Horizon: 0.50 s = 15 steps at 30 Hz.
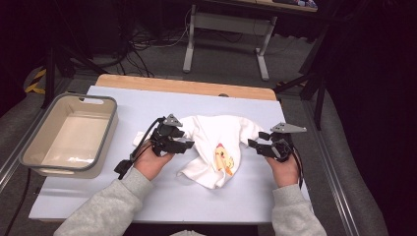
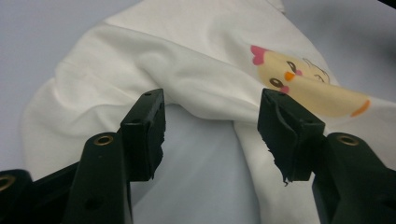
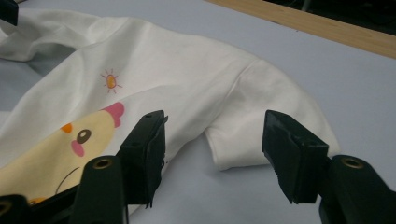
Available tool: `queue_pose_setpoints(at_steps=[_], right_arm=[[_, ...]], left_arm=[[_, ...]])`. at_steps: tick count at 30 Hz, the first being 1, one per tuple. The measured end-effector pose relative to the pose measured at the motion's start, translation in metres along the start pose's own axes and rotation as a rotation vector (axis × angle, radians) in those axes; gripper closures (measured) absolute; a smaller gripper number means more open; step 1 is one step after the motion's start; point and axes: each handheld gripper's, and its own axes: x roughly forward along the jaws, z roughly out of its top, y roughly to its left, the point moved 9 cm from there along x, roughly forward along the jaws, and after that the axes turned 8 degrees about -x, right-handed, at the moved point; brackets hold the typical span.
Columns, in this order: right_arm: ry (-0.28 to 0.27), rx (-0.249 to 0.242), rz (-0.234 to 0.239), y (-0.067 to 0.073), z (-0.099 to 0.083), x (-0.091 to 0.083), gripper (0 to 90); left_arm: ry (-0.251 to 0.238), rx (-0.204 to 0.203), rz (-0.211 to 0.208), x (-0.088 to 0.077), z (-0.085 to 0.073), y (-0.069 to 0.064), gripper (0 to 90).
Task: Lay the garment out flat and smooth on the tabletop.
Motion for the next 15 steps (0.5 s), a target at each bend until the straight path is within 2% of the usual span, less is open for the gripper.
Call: queue_pose_setpoints(at_steps=[4, 8, 11, 12, 13, 15], right_arm=[[0.002, -0.012, 0.025, 0.013, -0.004, 0.0, 39.8], [0.024, -0.04, 0.043, 0.026, -0.009, 0.001, 40.0], [0.035, -0.046, 0.053, 0.032, -0.013, 0.001, 40.1], [0.035, -0.046, 0.053, 0.032, -0.013, 0.001, 40.1], [0.045, -0.044, 0.065, 0.037, -0.017, 0.002, 40.2], [0.053, -0.042, 0.073, 0.04, -0.021, 0.003, 40.3]], left_arm=[[0.049, 0.015, -0.031, 0.003, -0.015, -0.011, 45.1], [0.099, 0.032, -0.047, 0.007, -0.027, -0.015, 47.3], [0.134, 0.028, -0.065, 0.013, -0.036, -0.018, 49.7], [0.134, 0.028, -0.065, 0.013, -0.036, -0.018, 50.2], [0.164, 0.03, -0.071, 0.017, -0.042, -0.02, 51.5], [0.188, 0.043, -0.061, 0.021, -0.047, -0.021, 53.7]])
